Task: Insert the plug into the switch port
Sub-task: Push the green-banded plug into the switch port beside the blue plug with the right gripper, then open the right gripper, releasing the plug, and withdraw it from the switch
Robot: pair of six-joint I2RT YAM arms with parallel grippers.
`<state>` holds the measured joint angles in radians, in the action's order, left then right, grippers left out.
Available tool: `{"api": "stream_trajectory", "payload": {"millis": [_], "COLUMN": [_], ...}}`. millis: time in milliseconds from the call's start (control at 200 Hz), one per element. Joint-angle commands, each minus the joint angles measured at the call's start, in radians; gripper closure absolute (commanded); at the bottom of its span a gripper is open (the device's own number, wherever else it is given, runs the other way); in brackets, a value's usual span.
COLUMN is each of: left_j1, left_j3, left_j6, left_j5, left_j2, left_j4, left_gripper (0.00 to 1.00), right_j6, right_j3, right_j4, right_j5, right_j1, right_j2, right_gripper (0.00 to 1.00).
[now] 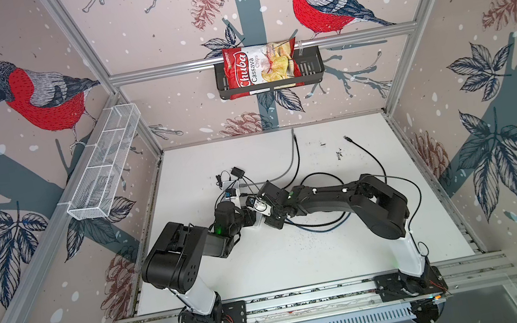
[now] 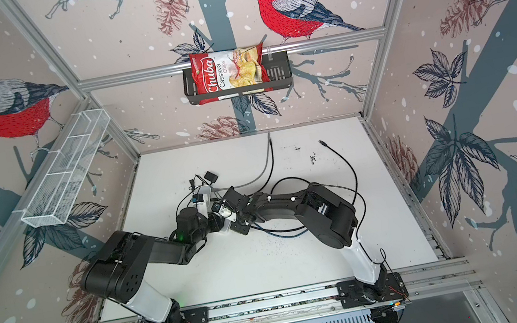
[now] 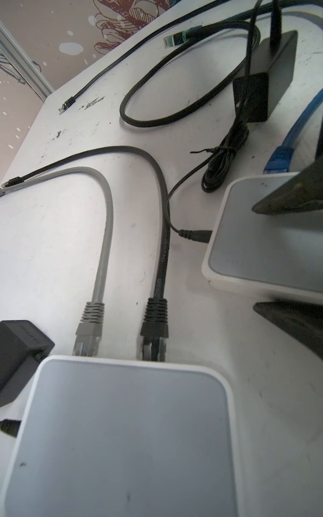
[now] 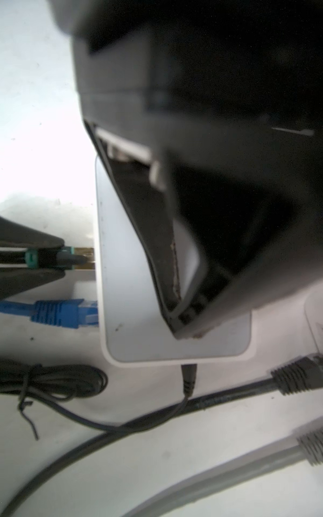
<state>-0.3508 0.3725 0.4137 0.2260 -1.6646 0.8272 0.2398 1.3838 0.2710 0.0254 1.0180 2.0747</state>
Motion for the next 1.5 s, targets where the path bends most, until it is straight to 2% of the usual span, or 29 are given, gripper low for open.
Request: {"api": "stream_trajectory", "payload": {"millis": [0, 160, 345, 450, 485, 505, 740, 840, 886, 901, 911, 916, 931, 1191, 1381, 1496], "left_j1": [-0.03, -0.028, -0.025, -0.018, -0.014, -0.013, 0.005, 0.01, 0.014, 0.015, 0.016, 0.016, 0.016, 0.019, 0.019, 0.019], "left_j3": [0.001, 0.01, 0.072, 0.095, 0.099, 0.101, 0.126, 0.128, 0.126, 0.127, 0.127, 0.127, 0.127, 0.138, 0.129, 0.11], "left_j6": [0.051, 0.024, -0.02, -0.021, -0.017, -0.017, -0.009, -0.006, -0.006, -0.006, -0.006, -0.007, -0.006, -0.015, -0.04, -0.069], "left_j5": [0.283, 0.205, 0.13, 0.105, 0.1, 0.097, 0.056, 0.011, -0.008, -0.016, -0.023, -0.026, -0.035, -0.225, -0.358, -0.363], "left_j2": [-0.002, 0.053, 0.092, 0.103, 0.103, 0.102, 0.098, 0.12, 0.134, 0.14, 0.144, 0.147, 0.153, 0.305, 0.415, 0.461], "left_j4": [-0.003, -0.077, -0.22, -0.244, -0.244, -0.244, -0.274, -0.291, -0.297, -0.302, -0.304, -0.306, -0.311, -0.412, -0.488, -0.507], "left_gripper": [0.51, 0.49, 0.37, 0.24, 0.06, 0.03, 0.03, 0.03, 0.03, 0.03, 0.03, 0.03, 0.03, 0.03, 0.03, 0.03], "right_j6": [0.018, 0.026, 0.049, 0.071, 0.076, 0.078, 0.079, 0.076, 0.078, 0.077, 0.076, 0.076, 0.075, 0.063, -0.021, -0.101], "right_j3": [-0.003, -0.061, -0.127, -0.153, -0.151, -0.151, -0.135, -0.138, -0.138, -0.139, -0.138, -0.137, -0.137, -0.155, -0.193, -0.227], "right_j4": [-0.346, -0.365, -0.367, -0.373, -0.364, -0.361, -0.324, -0.32, -0.317, -0.317, -0.316, -0.316, -0.314, -0.302, -0.305, -0.301], "right_j5": [0.142, 0.122, 0.115, 0.11, 0.108, 0.104, 0.098, 0.109, 0.12, 0.118, 0.117, 0.116, 0.116, 0.082, -0.029, -0.122], "right_j1": [0.008, -0.011, -0.039, -0.045, -0.048, -0.048, -0.073, -0.082, -0.088, -0.088, -0.088, -0.089, -0.091, -0.12, -0.182, -0.229], "right_j2": [0.019, -0.002, -0.029, -0.045, -0.043, -0.043, -0.028, -0.036, -0.044, -0.047, -0.049, -0.05, -0.052, -0.145, -0.238, -0.308], "right_gripper": [0.98, 0.97, 0.9, 0.83, 0.83, 0.82, 0.74, 0.66, 0.56, 0.4, 0.15, 0.07, 0.0, 0.01, 0.01, 0.01]}}
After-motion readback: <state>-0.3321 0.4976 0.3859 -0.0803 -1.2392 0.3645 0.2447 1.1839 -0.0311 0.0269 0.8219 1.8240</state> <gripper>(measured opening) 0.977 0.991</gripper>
